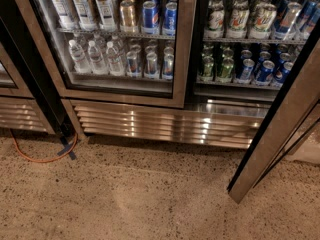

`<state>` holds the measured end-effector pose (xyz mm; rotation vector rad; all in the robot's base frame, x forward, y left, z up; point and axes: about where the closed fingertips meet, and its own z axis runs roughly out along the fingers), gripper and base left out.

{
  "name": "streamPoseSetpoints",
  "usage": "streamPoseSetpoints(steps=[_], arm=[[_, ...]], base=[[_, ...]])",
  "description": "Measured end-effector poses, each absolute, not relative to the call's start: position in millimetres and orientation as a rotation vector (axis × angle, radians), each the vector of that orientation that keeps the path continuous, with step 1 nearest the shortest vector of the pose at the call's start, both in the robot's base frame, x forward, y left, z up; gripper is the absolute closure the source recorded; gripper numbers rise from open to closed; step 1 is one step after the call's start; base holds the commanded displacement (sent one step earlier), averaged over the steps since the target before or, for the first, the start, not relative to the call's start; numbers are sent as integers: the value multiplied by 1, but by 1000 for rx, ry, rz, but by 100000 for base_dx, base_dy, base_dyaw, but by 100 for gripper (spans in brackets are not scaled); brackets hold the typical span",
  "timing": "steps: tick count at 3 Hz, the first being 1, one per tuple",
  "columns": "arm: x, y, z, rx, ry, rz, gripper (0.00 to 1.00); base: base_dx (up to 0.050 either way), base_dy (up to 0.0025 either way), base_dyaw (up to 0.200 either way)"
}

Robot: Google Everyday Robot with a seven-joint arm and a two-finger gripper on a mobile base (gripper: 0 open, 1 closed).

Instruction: Open right fridge door

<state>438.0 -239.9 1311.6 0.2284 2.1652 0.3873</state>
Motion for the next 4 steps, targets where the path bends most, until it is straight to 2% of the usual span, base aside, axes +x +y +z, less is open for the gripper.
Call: streamPoseSetpoints(steps=[1, 3, 4], arm=[[408, -193, 1355, 4, 2055, 483, 0], [410, -178, 1352, -22, 2072, 538, 0], [486, -125, 1252, 85, 2407, 748, 0]], base=[[0, 0, 0], [0, 0, 0], [0, 0, 0]])
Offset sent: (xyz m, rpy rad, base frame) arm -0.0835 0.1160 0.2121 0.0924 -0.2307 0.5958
